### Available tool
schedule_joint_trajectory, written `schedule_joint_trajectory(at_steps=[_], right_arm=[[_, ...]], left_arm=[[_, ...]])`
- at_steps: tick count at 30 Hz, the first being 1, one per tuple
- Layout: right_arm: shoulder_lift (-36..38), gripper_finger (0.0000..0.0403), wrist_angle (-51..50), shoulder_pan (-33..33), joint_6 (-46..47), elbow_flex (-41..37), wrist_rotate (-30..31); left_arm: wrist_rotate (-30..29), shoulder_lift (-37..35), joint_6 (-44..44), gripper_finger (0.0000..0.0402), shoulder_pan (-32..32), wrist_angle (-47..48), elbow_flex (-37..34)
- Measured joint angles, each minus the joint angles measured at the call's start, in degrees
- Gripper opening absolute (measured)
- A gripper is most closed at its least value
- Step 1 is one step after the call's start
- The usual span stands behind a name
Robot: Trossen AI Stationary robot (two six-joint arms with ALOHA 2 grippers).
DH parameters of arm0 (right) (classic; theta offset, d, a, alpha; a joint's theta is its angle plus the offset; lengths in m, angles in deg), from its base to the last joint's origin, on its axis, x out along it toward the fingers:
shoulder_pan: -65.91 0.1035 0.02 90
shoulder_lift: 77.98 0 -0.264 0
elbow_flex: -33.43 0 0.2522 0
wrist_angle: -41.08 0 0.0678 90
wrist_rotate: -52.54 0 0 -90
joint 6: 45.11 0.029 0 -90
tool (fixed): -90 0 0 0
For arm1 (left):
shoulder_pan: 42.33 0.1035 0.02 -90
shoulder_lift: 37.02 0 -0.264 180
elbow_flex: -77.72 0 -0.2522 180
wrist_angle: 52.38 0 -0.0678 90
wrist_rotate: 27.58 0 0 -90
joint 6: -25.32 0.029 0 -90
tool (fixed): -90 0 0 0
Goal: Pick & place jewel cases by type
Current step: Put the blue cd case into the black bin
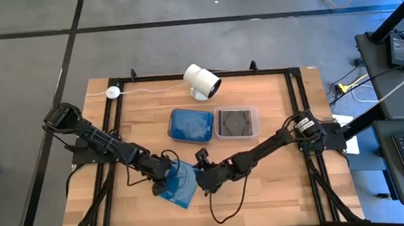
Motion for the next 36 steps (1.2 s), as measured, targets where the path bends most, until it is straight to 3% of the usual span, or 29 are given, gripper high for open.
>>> schedule_joint_trajectory(at_steps=[3, 9, 14, 17, 21, 23, 27, 36], right_arm=[[0.01, 0.0169, 0.40, 0.00, 0.07, 0.06, 0.04], [0.11, 0.0266, -0.11, 1.19, -2.27, 0.17, 0.47], [0.11, 0.0316, -0.86, 3.08, -1.11, 0.19, 10.03], [0.13, 0.0325, -1.12, 4.24, 2.63, 0.19, 13.65], [0.21, 0.0327, -2.97, 4.76, 6.94, 0.23, -0.24], [0.21, 0.0327, -4.07, 4.84, 8.19, 0.24, -3.13], [0.30, 0.0327, -7.76, 4.64, 8.77, 0.19, -3.00], [-1.91, 0.0327, -6.02, 5.21, 4.92, 0.42, -2.36]], left_arm=[[-0.01, -0.01, 0.00, 0.0194, -0.02, 0.00, 0.00], [0.50, -0.02, -1.93, 0.0194, -0.01, 0.00, 0.00], [0.51, -0.02, -2.64, 0.0194, -0.01, -0.17, 0.00], [0.53, -0.02, -2.89, 0.0194, -0.02, -1.80, -0.04], [0.55, -0.02, -3.08, 0.0194, -0.01, -5.25, -0.04], [0.57, -0.04, -3.08, 0.0194, -0.02, -6.31, -0.04], [0.57, -0.07, -3.10, 0.0194, -0.02, -6.21, -0.04], [0.60, -0.07, -3.09, 0.0194, -0.02, -6.21, -0.04]])
